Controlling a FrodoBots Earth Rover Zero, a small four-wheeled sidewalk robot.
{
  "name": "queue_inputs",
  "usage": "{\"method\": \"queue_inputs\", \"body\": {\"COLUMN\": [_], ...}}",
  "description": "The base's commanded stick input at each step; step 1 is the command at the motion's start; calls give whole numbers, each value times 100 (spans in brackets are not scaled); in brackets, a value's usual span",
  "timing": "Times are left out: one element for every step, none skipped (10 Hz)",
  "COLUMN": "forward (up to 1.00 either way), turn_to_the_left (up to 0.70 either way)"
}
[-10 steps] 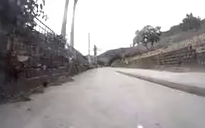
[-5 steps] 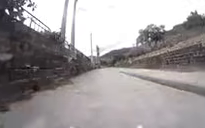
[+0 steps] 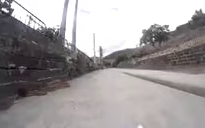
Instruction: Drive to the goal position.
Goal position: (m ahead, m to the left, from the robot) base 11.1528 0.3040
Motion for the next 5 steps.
{"method": "queue_inputs", "body": {"forward": [100,100,100,100,100], "turn_to_the_left": [0,0,0,0,0]}}
